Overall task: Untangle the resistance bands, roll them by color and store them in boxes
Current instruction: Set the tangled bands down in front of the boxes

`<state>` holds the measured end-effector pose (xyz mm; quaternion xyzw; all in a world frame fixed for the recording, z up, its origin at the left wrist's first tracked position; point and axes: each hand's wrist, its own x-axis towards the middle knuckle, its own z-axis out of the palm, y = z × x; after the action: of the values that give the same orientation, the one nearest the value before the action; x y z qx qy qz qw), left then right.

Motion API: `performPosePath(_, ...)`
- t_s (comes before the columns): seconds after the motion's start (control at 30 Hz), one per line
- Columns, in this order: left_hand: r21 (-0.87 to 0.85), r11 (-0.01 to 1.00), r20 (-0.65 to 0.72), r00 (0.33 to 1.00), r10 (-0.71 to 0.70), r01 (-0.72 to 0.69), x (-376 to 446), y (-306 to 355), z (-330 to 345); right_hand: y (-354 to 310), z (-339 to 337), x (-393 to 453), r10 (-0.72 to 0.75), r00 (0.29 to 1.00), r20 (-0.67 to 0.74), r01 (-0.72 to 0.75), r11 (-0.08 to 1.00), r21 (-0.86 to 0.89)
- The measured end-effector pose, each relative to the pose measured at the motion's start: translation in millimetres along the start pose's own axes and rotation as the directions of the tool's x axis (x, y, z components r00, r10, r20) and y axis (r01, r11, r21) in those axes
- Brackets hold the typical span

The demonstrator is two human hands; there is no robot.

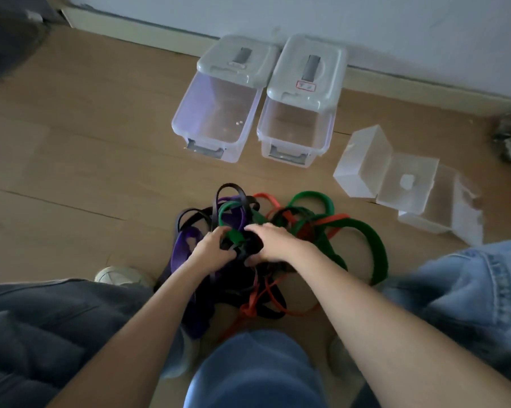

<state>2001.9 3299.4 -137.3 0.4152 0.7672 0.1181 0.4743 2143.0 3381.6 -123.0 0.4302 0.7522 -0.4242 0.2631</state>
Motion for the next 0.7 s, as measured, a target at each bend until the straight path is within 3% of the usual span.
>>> performPosePath(0.07,0.026,0.999,0.049,0.999,0.024,-0.025,1.4,-10.0,8.7,-6.8,23.0,6.1,0.031,0.999,-0.03,-0.037,0.97,-0.239)
performPosePath(0.17,0.303,0.952,0.286,0.957,-0.055,-0.036,-3.9,-27.7,19.2,-6.7,17.5,4.1,0.026,0.998,-0.065,-0.037,0.984,-0.176)
performPosePath(0.2,0.26,0.966,0.3,0.951,-0.078,-0.003,-5.4,-32.9,21.6,-7.1,4.0,2.7,0.025,0.997,-0.068,-0.032,0.994,-0.107)
performPosePath(0.27,-0.118,0.989,0.235,0.97,-0.057,0.086,-4.0,-31.2,19.3,-13.1,-33.3,1.8,0.0,0.997,-0.079,0.0,1.0,-0.007)
performPosePath(0.33,-0.451,0.887,0.13,0.991,-0.038,0.093,3.0,-23.8,7.0,-28.3,-66.7,0.2,-0.078,0.993,-0.091,0.089,0.988,0.124)
performPosePath(0.4,-0.707,0.704,0.064,0.997,-0.033,0.069,10.9,-14.4,-9.1,-47.5,-86.0,1.7,-0.153,0.968,-0.2,0.204,0.941,0.269)
performPosePath(0.47,-0.94,0.333,0.073,0.997,-0.027,0.078,16.7,-4.3,-28.6,-64.2,-89.6,7.3,-0.178,0.925,-0.337,0.314,0.857,0.409)
performPosePath(0.53,-0.998,-0.008,0.068,0.997,0.037,0.069,21.7,-1.2,-48.4,-75.5,-83.1,15.7,-0.205,0.907,-0.368,0.364,0.82,0.442)
performPosePath(0.6,-0.997,-0.064,0.039,0.997,0.073,0.043,22.7,2.1,-65.6,-83.1,-71.1,25.8,-0.243,0.928,-0.284,0.353,0.816,0.457)
performPosePath(0.7,-0.991,0.032,-0.136,0.985,-0.106,-0.134,25.0,8.3,-92.3,-97.3,-60.4,37.1,-0.272,0.93,-0.245,0.366,0.666,0.65)
